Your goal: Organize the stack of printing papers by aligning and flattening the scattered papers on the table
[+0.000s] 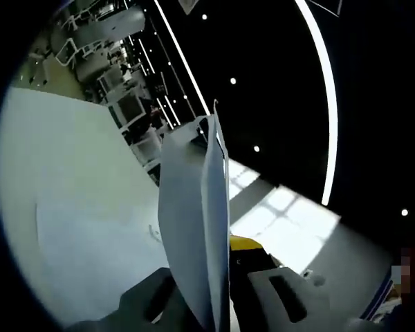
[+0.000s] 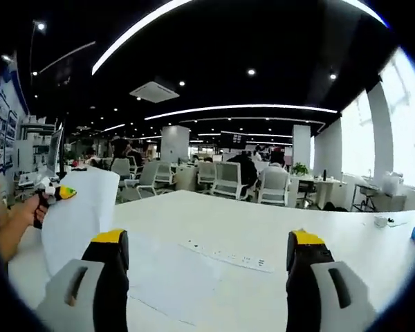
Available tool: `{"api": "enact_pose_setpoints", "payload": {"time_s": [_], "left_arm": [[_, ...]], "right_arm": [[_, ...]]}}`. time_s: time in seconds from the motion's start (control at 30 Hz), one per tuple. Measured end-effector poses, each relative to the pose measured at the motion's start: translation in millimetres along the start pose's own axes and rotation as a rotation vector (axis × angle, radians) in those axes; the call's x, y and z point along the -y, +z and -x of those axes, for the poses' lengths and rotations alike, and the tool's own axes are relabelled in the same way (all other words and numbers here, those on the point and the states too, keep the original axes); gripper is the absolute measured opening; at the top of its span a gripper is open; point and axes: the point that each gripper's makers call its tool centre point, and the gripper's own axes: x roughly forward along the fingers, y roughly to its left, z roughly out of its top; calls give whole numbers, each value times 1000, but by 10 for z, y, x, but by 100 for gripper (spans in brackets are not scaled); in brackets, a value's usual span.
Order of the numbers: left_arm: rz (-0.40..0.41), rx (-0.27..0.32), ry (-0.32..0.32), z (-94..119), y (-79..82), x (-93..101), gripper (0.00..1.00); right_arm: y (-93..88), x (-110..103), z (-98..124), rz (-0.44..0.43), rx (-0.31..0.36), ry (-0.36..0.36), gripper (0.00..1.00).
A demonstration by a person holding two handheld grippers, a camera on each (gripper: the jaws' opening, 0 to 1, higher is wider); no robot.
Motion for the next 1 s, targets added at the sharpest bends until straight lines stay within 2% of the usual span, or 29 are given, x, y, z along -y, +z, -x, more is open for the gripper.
{"api": "enact_pose_setpoints", "payload": {"time_s": [0.07,0.1,0.23,0.3,0.33,0.37,0.4,0.43,0.5,0.6,0.67,0.8,0.93,1.0], "left_arm": [[-12,1,1,23,3,7,6],[-12,1,-2,38,3,18,6],[-8,10,-11,74,24,59,6],[0,3,-19,135,-6,102,6],[-11,-19,-18,179,-57,118,6],[-17,-23,-11,227,-72,121,6],[-17,-16,-10,281,-78,130,6],[-23,-22,-23,353,-105,166,6],[-53,-22,-27,474,-120,202,6],[-64,-12,-40,614,-91,215,6],[-56,22,-57,665,-35,248,6],[-91,28,-80,696,-18,309,6],[-80,34,-85,724,-18,211,6],[-74,35,-75,749,-36,122,6]], "right_arm": [[-1,-77,-19,11,8,18,90],[-27,-116,-13,28,-10,43,90],[-69,-99,43,-6,-29,61,90],[-221,-55,119,-77,-93,89,90],[-293,-2,149,-91,-125,73,90],[-373,14,180,-77,-171,87,90],[-418,81,218,-72,-206,67,90],[-410,111,231,-50,-203,59,90],[-378,110,285,50,-192,81,90],[-395,71,369,48,-230,91,90],[-374,21,387,54,-227,106,90],[-368,-34,394,43,-238,114,90],[-373,-17,391,85,-257,87,90],[-360,-36,386,74,-255,99,90]]}}
